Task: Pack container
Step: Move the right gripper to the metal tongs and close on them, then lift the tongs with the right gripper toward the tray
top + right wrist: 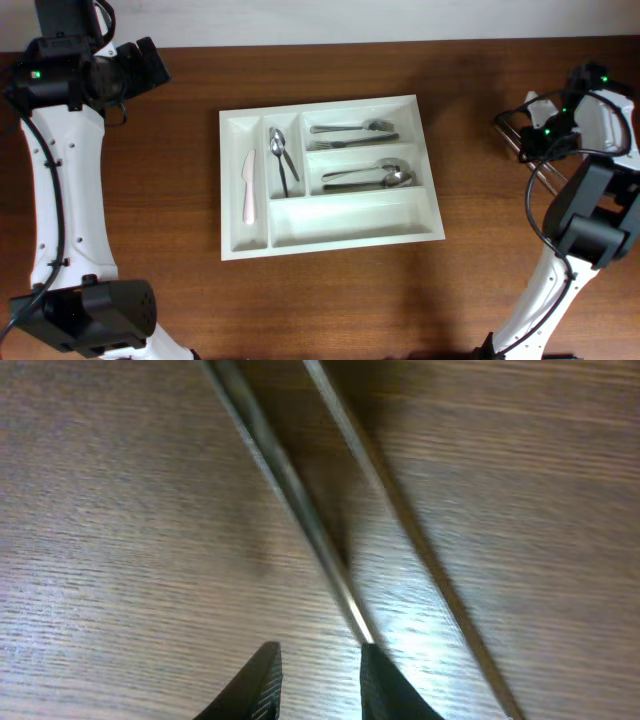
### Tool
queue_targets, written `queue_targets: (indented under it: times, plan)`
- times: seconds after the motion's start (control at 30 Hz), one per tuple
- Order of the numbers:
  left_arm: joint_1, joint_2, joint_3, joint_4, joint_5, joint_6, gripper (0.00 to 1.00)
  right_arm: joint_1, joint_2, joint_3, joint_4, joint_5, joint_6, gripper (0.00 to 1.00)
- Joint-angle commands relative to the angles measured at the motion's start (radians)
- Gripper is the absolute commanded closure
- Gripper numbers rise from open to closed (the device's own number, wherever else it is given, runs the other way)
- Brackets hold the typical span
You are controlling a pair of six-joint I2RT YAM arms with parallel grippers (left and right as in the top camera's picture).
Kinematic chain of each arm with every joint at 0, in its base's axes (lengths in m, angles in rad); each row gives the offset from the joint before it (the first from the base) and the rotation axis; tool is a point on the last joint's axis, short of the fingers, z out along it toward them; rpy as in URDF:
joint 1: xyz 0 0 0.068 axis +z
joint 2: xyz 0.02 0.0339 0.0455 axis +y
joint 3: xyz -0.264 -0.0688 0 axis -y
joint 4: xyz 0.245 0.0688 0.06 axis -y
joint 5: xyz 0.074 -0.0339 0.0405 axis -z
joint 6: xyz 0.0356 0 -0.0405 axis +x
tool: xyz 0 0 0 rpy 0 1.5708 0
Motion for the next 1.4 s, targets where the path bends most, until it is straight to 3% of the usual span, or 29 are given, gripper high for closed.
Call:
queue_targets:
  times: [0.0, 0.53, 1.37]
  plan:
    - [0.002, 0.002, 0.003, 0.002, -0.007, 0.012, 0.01, 0.009, 0.021, -0.05, 0.023, -0.019, -0.017, 0.74]
    - [0.002, 0.002, 0.003, 0.002, -0.007, 0.012, 0.01, 0.008, 0.02, -0.113, 0.109, -0.02, -0.016, 0.69]
    - [0.002, 0.001, 0.003, 0.002, -0.007, 0.012, 0.01, 0.028, 0.02, 0.095, -0.007, -0.105, -0.017, 0.58]
